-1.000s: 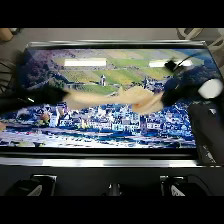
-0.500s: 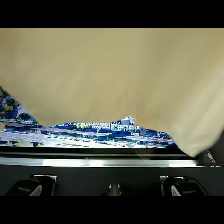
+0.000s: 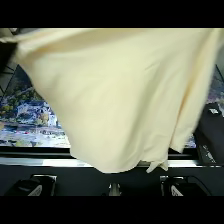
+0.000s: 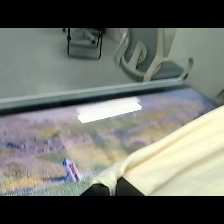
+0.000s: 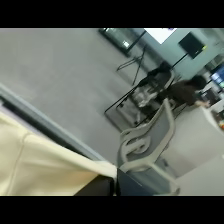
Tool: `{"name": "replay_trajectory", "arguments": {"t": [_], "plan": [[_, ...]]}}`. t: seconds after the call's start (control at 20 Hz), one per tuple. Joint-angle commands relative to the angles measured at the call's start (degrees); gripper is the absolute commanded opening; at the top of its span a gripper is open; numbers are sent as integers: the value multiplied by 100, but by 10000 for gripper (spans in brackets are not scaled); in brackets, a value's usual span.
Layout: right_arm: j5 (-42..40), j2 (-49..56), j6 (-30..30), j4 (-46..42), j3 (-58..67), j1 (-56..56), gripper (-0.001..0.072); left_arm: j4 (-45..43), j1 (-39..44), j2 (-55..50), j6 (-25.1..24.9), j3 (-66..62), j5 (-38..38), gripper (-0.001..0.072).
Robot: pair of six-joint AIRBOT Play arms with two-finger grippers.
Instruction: Fold the shirts.
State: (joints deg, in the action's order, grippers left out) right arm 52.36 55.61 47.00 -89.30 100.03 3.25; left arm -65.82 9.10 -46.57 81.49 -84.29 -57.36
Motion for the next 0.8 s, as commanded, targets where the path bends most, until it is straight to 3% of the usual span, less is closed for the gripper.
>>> {"name": "replay_trajectory", "arguments": {"t": [0.0, 0.1, 0.3, 0.45, 0.55, 0.6, 0.65, 0.7, 0.75], "plan": [[424, 1473, 205, -24, 7, -4, 21, -715, -11, -592, 188, 1097, -50, 24], [199, 2492, 634, 33, 7, -4, 22, -1132, -70, -1123, 551, 1631, 271, 24], [140, 3869, 1633, 739, 7, -2, 24, -1038, -487, -2293, 1021, 1790, 385, 24], [691, 4393, 1672, 1631, 7, 13, 45, -579, -549, -2938, 1069, 1790, 358, 24], [1016, 4461, 1561, 1644, 9, -22, 282, -251, -544, -3213, 1067, 1788, 286, 28], [1231, 4400, 1366, 1646, 9, -105, 290, -208, -549, -3285, 1069, 1788, 254, 70], [1550, 4301, 1174, 1646, 9, -264, 341, -210, -581, -3307, 1064, 1786, 151, 269], [1906, 4210, 994, 1641, 9, -468, 414, -210, -667, -3307, 1064, 1753, -74, 564], [2396, 4146, 868, 1626, 9, -752, 434, -210, -778, -3307, 1005, 1711, -426, 616]]}}
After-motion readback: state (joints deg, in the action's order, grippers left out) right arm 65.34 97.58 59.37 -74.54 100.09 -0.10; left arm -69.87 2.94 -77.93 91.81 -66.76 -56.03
